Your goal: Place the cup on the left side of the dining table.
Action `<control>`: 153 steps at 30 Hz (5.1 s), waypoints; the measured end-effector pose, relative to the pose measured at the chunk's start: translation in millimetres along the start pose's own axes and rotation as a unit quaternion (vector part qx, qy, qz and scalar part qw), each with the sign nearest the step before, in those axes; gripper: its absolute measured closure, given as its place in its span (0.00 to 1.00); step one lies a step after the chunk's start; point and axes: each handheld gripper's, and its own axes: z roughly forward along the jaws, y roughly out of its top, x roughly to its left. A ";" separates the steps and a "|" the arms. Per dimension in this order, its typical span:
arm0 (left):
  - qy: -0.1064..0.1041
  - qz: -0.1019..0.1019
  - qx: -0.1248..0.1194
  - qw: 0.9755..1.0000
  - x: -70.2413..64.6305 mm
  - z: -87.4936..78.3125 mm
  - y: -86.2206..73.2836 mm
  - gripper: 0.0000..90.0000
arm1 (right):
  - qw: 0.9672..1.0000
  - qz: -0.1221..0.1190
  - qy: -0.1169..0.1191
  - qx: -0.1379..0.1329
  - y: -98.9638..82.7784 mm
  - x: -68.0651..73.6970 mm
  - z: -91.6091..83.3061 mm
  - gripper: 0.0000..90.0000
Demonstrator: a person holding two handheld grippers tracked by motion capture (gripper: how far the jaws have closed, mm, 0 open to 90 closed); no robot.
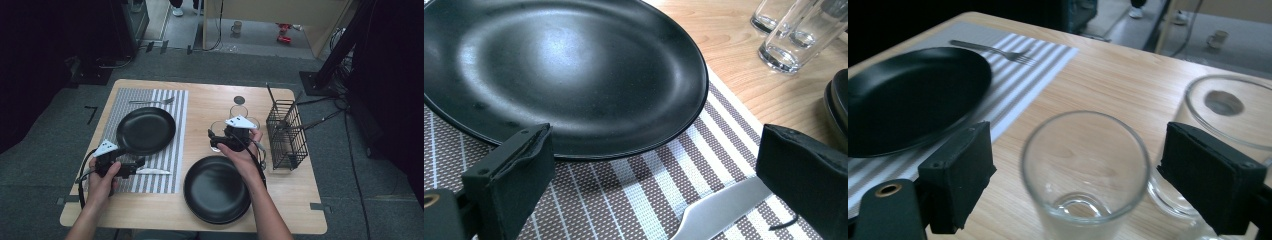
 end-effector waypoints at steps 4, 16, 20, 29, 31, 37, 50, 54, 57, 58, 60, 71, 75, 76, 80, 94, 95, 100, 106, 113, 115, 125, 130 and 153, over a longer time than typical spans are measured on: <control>-0.002 0.000 -0.002 1.000 -0.6 -0.1 0.3 0.03 | 1.000 0.000 -0.008 0.008 -5.6 -0.6 5.8 0.17; -0.009 0.010 -0.008 1.000 -3.6 -0.3 3.9 0.03 | 0.999 0.005 -0.029 0.021 -20.0 4.6 25.3 0.31; -0.015 0.015 -0.007 1.000 -7.5 1.4 6.0 0.03 | 0.999 0.000 -0.028 0.023 -21.8 5.2 26.6 0.33; -0.033 0.024 -0.012 0.999 -16.3 6.5 11.2 0.03 | 1.000 0.007 -0.019 0.014 -16.2 3.3 18.8 0.33; -0.038 0.026 -0.012 0.999 -19.0 8.1 13.1 0.03 | 1.000 0.008 -0.011 0.010 -12.7 4.3 14.8 0.33; -0.051 0.031 -0.018 0.998 -26.8 12.0 20.4 0.03 | 1.000 0.000 0.009 0.002 -1.3 13.8 4.1 0.33; -0.073 0.043 -0.023 0.996 -43.2 24.7 30.7 0.03 | 0.999 -0.006 0.042 -0.011 18.1 31.9 -7.7 0.33; -0.081 0.046 -0.024 0.995 -47.9 28.8 32.3 0.03 | 0.999 -0.008 0.048 -0.012 19.3 34.7 -9.4 0.33; -0.085 0.046 -0.024 0.995 -50.6 32.4 33.5 0.03 | 0.998 -0.008 0.053 -0.013 19.9 36.9 -10.2 0.33; -0.087 0.047 -0.023 0.995 -51.5 33.5 34.0 0.03 | 0.998 -0.009 0.054 -0.012 20.2 37.4 -10.5 0.33; -0.091 0.047 -0.024 0.995 -53.6 35.6 35.1 0.03 | 0.998 -0.008 0.056 -0.013 20.8 38.4 -11.0 0.33; -0.110 0.053 -0.022 0.992 -66.0 47.8 40.7 0.03 | 0.997 -0.012 0.069 -0.017 26.7 46.1 -16.3 0.33; -0.120 0.056 -0.028 0.991 -70.8 51.8 43.4 0.03 | 0.997 -0.014 0.075 -0.020 28.9 50.1 -18.3 0.33; -0.124 0.056 -0.029 0.990 -72.6 53.3 44.1 0.03 | 0.997 -0.015 0.077 -0.021 29.6 51.2 -18.6 0.33; -0.134 0.063 -0.030 0.988 -77.4 57.3 45.9 0.03 | 0.996 -0.019 0.084 -0.024 32.3 56.8 -20.8 0.33; -0.168 0.079 -0.045 0.982 -93.9 65.2 51.9 0.03 | 0.994 -0.023 0.107 -0.029 35.8 72.1 -25.2 0.33; -0.168 0.081 -0.046 0.981 -94.5 65.5 52.0 0.03 | 0.993 -0.023 0.108 -0.029 35.9 72.6 -25.5 0.33; -0.172 0.094 -0.052 0.979 -100.1 67.1 52.5 0.03 | 0.993 -0.022 0.116 -0.030 36.1 75.3 -27.2 0.33; -0.177 0.106 -0.052 0.977 -106.4 69.3 54.7 0.03 | 0.992 -0.025 0.120 -0.029 36.6 77.9 -29.3 0.33; -0.174 0.114 -0.058 0.976 -110.4 70.5 57.7 0.07 | 0.991 -0.028 0.127 -0.030 34.9 80.6 -30.6 0.33; -0.176 0.117 -0.058 0.976 -111.1 71.0 58.5 0.08 | 0.991 -0.029 0.129 -0.029 33.8 81.0 -30.0 0.33; -0.181 0.146 -0.088 0.969 -113.7 71.3 60.7 0.16 | 0.989 -0.034 0.142 -0.023 29.4 84.3 -27.8 0.33; -0.191 0.153 -0.106 0.964 -112.9 70.3 59.7 0.16 | 0.987 -0.041 0.153 -0.021 27.7 86.7 -28.6 0.33; -0.147 0.157 -0.124 0.969 -94.8 56.9 42.1 0.34 | 0.978 -0.034 0.204 -0.029 22.6 74.4 -45.8 0.15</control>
